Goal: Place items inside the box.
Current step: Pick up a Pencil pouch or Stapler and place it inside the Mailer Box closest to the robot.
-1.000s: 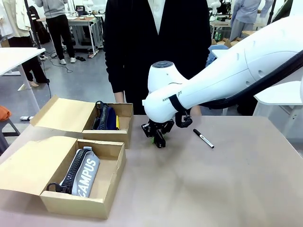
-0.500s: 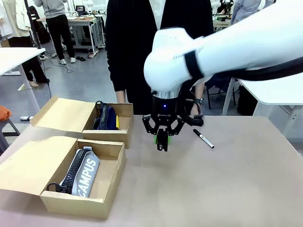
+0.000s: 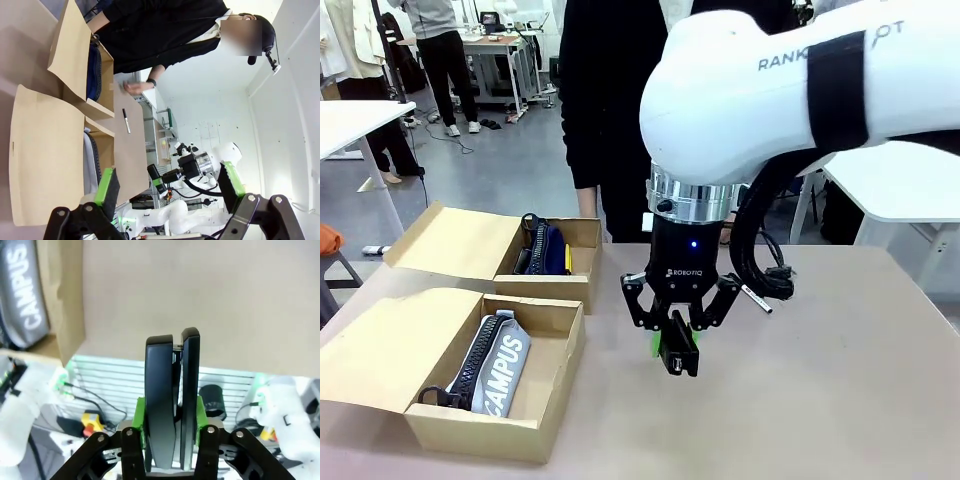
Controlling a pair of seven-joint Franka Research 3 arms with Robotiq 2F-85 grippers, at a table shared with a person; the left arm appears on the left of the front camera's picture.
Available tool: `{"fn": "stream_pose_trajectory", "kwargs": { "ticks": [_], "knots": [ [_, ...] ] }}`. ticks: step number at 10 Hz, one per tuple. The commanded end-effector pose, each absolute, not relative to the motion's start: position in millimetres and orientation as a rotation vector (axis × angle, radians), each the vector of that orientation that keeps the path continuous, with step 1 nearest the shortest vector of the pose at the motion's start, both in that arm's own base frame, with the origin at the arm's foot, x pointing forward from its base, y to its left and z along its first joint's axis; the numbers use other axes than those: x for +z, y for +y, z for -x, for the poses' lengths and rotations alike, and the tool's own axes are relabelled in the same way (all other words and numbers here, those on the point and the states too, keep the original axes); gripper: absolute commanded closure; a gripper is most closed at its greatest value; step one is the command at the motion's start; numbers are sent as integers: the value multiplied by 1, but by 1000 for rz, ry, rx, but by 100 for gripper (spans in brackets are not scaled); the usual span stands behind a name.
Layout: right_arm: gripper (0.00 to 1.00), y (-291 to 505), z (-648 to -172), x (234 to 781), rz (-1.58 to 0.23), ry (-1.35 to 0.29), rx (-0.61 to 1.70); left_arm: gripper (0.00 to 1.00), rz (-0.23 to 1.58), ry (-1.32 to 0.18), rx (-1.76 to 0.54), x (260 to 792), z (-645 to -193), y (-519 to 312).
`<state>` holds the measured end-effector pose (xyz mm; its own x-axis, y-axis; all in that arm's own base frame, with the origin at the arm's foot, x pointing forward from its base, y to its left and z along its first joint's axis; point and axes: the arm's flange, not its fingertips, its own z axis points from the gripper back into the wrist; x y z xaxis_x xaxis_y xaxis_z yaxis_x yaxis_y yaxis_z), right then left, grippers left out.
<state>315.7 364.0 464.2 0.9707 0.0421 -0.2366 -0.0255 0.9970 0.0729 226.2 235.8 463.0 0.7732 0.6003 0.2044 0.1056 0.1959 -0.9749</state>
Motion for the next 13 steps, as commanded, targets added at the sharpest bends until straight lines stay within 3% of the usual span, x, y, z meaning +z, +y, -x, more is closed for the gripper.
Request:
{"fn": "stream_pose_trajectory", "kwargs": {
  "ticks": [1,2,5,10,13],
  "knots": [
    [100,371,-341,460,-48,224,-66,0,1360,-656,366,464,-225,235],
    [59,364,-316,464,-70,240,34,0,1360,-656,366,464,-225,235],
    [59,413,-315,455,-26,178,154,0,1360,-656,366,464,-225,235],
    [59,381,-293,463,-146,156,92,0,1360,-656,366,464,-225,235],
    [59,467,-274,482,-308,126,0,0,1360,-656,366,464,-225,235]
  ]
}}
